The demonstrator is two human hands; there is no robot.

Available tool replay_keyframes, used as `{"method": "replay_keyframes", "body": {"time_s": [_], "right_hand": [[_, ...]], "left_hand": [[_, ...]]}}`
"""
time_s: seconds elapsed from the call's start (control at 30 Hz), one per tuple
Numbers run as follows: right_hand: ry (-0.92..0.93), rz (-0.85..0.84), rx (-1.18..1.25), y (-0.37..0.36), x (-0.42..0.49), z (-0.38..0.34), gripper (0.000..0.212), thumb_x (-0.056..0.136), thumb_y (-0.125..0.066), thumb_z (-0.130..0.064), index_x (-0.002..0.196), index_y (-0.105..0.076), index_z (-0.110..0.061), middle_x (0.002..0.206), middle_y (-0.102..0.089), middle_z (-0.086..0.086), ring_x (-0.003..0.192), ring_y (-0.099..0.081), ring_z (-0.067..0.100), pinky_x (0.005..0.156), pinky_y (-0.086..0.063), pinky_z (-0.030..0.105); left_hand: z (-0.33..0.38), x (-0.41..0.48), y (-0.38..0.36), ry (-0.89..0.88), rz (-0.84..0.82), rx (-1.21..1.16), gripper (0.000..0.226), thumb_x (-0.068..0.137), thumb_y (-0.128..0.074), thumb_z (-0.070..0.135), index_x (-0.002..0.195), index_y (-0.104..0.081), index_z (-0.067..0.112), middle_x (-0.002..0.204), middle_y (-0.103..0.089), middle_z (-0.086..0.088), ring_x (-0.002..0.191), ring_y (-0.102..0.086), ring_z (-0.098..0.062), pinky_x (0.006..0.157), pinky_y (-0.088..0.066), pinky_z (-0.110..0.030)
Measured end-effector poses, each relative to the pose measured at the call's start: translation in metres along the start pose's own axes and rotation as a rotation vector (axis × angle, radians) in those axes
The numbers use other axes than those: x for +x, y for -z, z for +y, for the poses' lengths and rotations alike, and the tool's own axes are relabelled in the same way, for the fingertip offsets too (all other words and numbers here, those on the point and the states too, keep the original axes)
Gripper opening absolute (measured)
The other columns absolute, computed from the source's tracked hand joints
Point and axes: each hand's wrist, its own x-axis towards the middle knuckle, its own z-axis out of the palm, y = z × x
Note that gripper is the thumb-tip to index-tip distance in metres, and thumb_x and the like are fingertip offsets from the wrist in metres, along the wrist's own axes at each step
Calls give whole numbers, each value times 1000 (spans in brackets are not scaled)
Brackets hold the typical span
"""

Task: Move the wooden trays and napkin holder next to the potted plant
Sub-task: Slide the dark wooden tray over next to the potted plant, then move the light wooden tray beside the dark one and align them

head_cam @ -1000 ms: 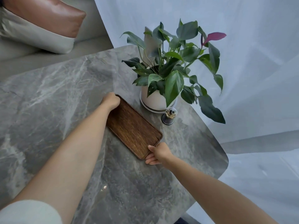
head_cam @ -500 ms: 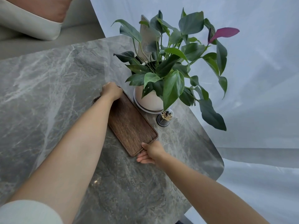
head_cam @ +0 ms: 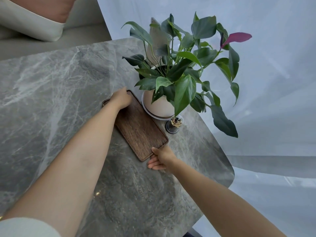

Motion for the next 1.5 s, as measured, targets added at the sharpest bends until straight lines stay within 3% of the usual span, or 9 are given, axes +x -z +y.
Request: {"method": "replay_keyframes", "body": {"time_s": [0.17,0.3,0.37,0.43,0.57,0.67,0.77,1.03,1.5], "right_hand": [[33,90,-67,3,-5,-4,43,99,-40,-30,67,-49,-2,28,-56,1,25,-55,9,32,-47,17],[109,166,-168,-1,-19,-6,50,99,-38,-32,62,-51,-2,34,-58,4,26,-55,10,33,-48,17],[169,219,-247,-8,-24,-9,53,100,-36,-33,58,-51,-3,51,-61,11,38,-60,18,45,-54,25],[250,300,-347,-19,-29,-15,51,98,-36,-37,60,-49,-5,75,-68,22,67,-67,33,71,-58,41],[430,385,-579,-50,-53,-35,46,98,-36,-38,114,-50,2,131,-52,28,124,-48,38,99,-39,38],[603,357,-761,-76,-72,-51,68,99,-31,-38,147,-10,6,157,-13,23,147,-12,30,118,-13,35],[725,392,-904,-107,-85,-70,74,99,-27,-43,148,4,3,159,5,19,148,5,27,121,-2,35],[991,436,-1123,-216,-130,-104,76,97,-19,-50,148,13,-3,158,19,14,147,16,24,120,4,39],[1282,125,-1443,-452,-196,-35,76,97,-22,-49,149,14,-7,158,20,10,147,17,23,121,4,38]], "left_hand": [[-21,-21,5,-55,22,266,60,100,-35,24,151,-9,7,161,-8,-8,149,-6,-23,122,-7,-43],[-40,-40,17,-80,40,403,64,101,-32,34,152,-2,9,162,1,-5,149,2,-20,122,-2,-42],[-49,-50,27,-99,59,417,64,101,-30,35,152,-1,10,162,2,-4,149,4,-20,122,0,-42],[-56,-62,38,-126,95,439,64,101,-29,36,152,-1,10,162,4,-4,149,5,-19,122,1,-42],[-76,-92,67,-170,202,495,64,101,-26,37,152,3,12,162,5,-2,149,6,-17,122,2,-40],[-94,-120,91,-194,277,525,63,101,-26,36,151,3,12,162,4,-3,149,5,-16,122,3,-40],[-117,-148,119,-187,342,545,63,101,-26,36,151,3,12,162,4,-2,149,5,-16,121,3,-40],[-206,-236,191,-52,528,529,63,101,-26,37,151,3,12,162,4,-4,150,4,-17,121,3,-40],[-422,-412,230,414,603,436,63,101,-23,38,151,5,12,161,8,-4,149,6,-17,122,2,-39]]}}
